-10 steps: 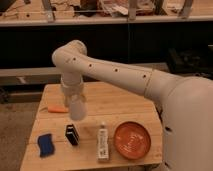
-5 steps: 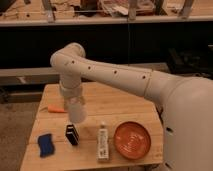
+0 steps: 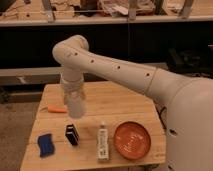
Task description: Place the ceramic cup over the eraser
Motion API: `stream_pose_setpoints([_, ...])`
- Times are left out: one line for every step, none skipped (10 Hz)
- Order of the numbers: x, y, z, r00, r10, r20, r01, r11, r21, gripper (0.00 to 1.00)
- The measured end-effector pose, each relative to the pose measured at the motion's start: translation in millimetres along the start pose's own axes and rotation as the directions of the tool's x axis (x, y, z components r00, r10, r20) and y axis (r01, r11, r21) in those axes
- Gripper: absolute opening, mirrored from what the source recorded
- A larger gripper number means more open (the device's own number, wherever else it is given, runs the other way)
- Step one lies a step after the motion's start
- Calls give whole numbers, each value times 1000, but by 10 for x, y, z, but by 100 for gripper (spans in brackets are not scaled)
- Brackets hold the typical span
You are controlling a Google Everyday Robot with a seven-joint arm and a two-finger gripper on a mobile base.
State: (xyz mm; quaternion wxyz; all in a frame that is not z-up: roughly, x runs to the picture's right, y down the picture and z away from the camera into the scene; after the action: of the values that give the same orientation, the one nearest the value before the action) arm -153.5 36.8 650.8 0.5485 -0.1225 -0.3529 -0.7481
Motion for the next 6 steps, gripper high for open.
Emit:
stream_pose_setpoints([-33, -21, 5, 1000, -4, 7, 4, 1000, 13, 0])
stream_pose_setpoints([-59, -48, 6, 1000, -9, 12, 9, 1000, 23, 0])
stream_pose_setpoints([-115, -77, 11, 1000, -15, 19, 14, 999, 34, 0])
stream_pose_setpoints([-171, -102, 6, 999, -20, 25, 19, 999, 41, 0])
stream_pose_setpoints([-225, -133, -3, 999, -26, 29, 25, 999, 47, 0])
stream_pose_setpoints([-258, -158, -6, 999, -32, 32, 31, 998, 49, 0])
